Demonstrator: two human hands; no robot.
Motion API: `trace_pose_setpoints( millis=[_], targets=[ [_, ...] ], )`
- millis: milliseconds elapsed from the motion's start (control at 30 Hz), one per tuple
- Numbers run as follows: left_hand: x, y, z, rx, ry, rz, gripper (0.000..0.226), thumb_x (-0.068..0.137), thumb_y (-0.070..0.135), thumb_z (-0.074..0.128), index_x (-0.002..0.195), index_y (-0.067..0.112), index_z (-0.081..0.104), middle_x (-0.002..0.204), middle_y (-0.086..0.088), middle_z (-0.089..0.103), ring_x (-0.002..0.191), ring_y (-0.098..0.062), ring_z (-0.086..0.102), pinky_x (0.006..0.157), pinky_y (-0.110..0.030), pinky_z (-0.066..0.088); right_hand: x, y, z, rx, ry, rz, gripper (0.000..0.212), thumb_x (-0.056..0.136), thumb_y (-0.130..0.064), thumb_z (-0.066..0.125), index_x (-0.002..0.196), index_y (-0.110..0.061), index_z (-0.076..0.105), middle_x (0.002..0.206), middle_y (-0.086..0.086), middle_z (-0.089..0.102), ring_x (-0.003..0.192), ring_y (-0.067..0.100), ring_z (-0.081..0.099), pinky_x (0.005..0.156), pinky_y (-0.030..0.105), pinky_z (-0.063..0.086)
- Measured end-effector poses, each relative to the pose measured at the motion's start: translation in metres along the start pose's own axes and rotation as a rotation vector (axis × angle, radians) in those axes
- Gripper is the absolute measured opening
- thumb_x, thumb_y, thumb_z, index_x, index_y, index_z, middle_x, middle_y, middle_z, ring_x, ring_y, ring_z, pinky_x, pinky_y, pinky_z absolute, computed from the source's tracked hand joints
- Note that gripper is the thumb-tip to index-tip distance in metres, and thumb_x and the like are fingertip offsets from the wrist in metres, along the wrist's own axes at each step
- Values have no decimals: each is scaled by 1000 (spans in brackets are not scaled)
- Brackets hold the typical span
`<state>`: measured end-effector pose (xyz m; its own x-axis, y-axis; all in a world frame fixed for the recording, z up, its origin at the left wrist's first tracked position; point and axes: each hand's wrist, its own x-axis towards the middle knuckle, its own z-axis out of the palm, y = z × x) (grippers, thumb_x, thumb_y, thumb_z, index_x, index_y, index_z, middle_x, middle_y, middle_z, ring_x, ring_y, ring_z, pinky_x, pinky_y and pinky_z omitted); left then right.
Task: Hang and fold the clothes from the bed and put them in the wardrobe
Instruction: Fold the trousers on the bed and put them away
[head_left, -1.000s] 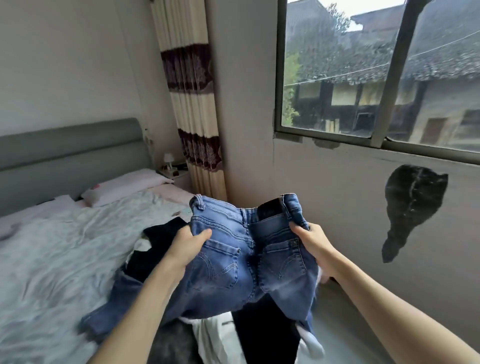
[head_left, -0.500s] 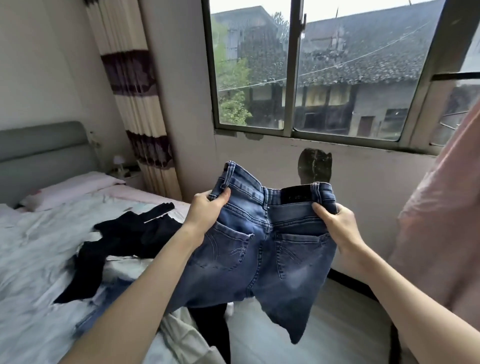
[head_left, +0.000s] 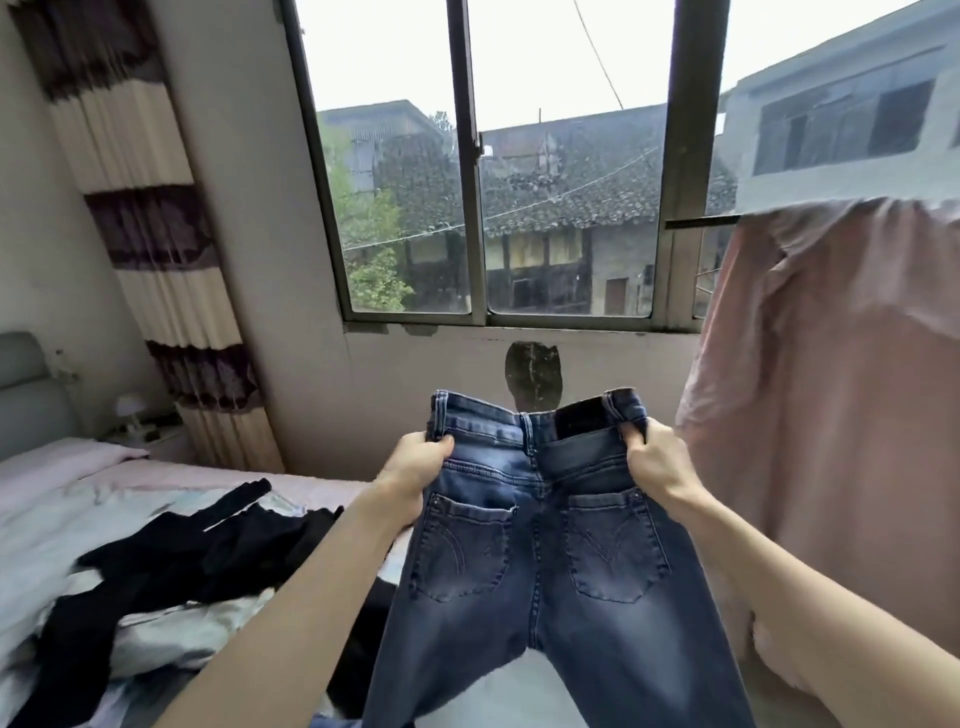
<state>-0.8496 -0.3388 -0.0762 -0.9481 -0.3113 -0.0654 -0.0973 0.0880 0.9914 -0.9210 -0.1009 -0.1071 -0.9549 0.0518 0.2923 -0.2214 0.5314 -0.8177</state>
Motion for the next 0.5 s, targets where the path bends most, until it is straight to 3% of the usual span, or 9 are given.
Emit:
trace_pose_setpoints(
  millis=[167, 267, 367, 500],
  targets=[
    [-12, 63, 38, -122, -58, 225, 16, 100, 15, 45, 94, 13, 59, 108, -16, 66, 103, -35, 63, 95, -50, 49, 0, -53, -44, 135, 248, -184, 23, 101, -19, 40, 102, -3, 55, 76, 9, 58, 59, 19, 47, 52, 32, 34],
    [-21, 86, 77, -195, -220, 314, 17, 100, 16, 46, 96, 16, 62, 109, -14, 67, 105, -35, 63, 95, -50, 49, 3, -69, -64, 190, 364, -247, 24, 100, -21, 41, 109, -4, 56, 78, 10, 60, 61, 20, 51, 58, 30, 39],
    [-22, 80, 117, -146, -386, 258, 15, 99, 17, 48, 97, 18, 63, 106, -11, 68, 102, -30, 64, 94, -46, 50, 0, -52, -77, 220, 341, -183, 22, 100, -21, 42, 99, -5, 57, 72, 2, 56, 62, 17, 48, 61, 31, 35],
    [3, 47, 138, -136, -243, 113, 12, 94, 22, 56, 87, 18, 66, 107, -12, 67, 110, -37, 60, 99, -51, 46, -16, 3, -85, 215, 318, -57, 19, 100, -19, 42, 90, -12, 56, 70, -5, 54, 63, 12, 48, 63, 27, 33]
  ],
)
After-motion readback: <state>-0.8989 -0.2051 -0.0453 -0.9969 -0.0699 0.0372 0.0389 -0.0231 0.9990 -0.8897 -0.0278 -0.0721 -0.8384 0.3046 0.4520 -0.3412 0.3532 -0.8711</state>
